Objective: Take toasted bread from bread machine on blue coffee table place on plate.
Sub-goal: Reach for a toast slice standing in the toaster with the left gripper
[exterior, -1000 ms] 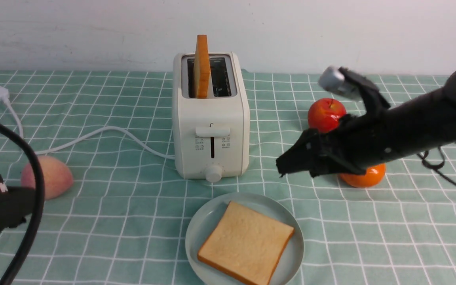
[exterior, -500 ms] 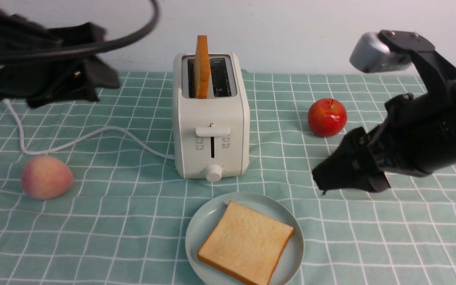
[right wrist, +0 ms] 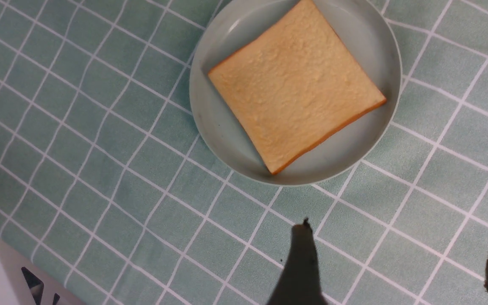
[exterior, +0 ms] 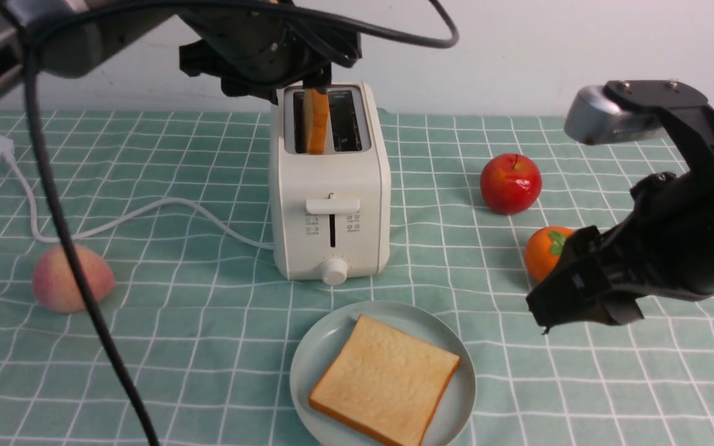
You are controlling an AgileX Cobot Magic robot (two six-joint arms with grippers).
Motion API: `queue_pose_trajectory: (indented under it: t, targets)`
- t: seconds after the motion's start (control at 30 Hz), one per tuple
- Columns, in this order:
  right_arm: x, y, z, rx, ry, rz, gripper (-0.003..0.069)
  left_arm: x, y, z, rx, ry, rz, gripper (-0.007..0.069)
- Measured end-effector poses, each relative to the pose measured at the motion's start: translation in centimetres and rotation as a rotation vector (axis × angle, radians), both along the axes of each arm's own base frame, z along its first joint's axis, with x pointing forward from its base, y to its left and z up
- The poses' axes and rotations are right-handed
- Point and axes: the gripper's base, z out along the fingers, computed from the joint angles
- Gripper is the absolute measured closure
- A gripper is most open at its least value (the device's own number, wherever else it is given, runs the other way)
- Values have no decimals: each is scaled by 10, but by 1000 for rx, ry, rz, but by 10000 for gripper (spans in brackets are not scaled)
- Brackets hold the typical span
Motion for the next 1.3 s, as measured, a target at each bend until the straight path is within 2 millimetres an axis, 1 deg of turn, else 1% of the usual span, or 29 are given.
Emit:
queue_pose_trajectory:
  t: [0.1, 0.17, 0.2, 0.23, 0.27, 0.33, 0.47, 0.6, 0.67, 0.77, 0.8, 0.83, 0.87, 0.9, 0.97, 1.0, 1.03, 1.1, 1.13, 1.17, 1.2, 1.23, 1.27, 1.3]
  targets:
    - [0, -1, 0, -10, -2, 1, 120, 18, -6, -21, 26, -21, -7, 197]
    - [0, -1, 0, -13, -2, 1, 120, 24, -9, -30, 24, -25, -12, 197]
    - [0, -1, -1, -14, -1, 1, 120, 30, -13, -38, 20, -32, -19, 197]
    - [0, -1, -1, -15, 1, 2, 120, 30, -14, -39, 18, -37, -21, 197]
    - [0, -1, -1, -15, 2, 2, 120, 34, -15, -46, 21, -31, -24, 197]
    - [0, -1, -1, -16, 3, 3, 120, 37, -17, -55, 29, -18, -25, 197]
    - [-1, -1, -1, -17, 5, 4, 120, 39, -17, -58, 39, -15, -24, 199]
    - [-1, -1, -1, -18, 7, 4, 120, 38, -16, -58, 56, -14, -24, 219]
    - [-1, -1, -1, -18, 7, 4, 120, 38, -14, -60, 80, 0, -19, 270]
    - [-1, -1, -1, -18, 7, 4, 120, 36, -12, -57, 96, 4, -14, 386]
    - [-1, -1, -1, -18, 8, 5, 120, 34, -10, -53, 98, 0, -11, 468]
    - [-1, -1, -1, -18, 8, 5, 120, 33, -10, -49, 99, -5, -10, 511]
    - [-1, -1, -1, -18, 8, 5, 120, 30, -8, -43, 97, -11, -8, 539]
    - [-1, -1, -1, -18, 8, 5, 120, 29, -8, -41, 95, -14, -7, 541]
    - [-1, -1, -1, -18, 7, 4, 120, 22, -4, -24, 84, -39, -3, 534]
    - [-1, -1, -1, -20, 5, 4, 120, 10, 2, -1, 69, -74, 3, 533]
    - [0, -2, -1, -24, 3, 4, 120, 4, 6, 10, 63, -86, 8, 533]
    - [0, -2, -1, -29, -1, 3, 120, -19, 18, 42, 56, -114, 19, 533]
    - [0, -2, -1, -31, -1, 3, 120, -21, 19, 46, 56, -117, 19, 533]
    - [0, -2, -1, -34, -4, 3, 120, -40, 29, 67, 62, -137, 20, 533]
    - [0, -2, -1, -34, -4, 3, 120, -57, 38, 83, 74, -156, 13, 533]
    - [0, -2, -1, -34, -4, 3, 120, -60, 40, 83, 81, -150, 12, 533]
    - [0, -3, -1, -37, -5, 3, 120, -86, 53, 97, 109, -157, -1, 533]
    - [0, -3, -1, -37, -5, 3, 120, -98, 59, 98, 121, -140, -10, 533]
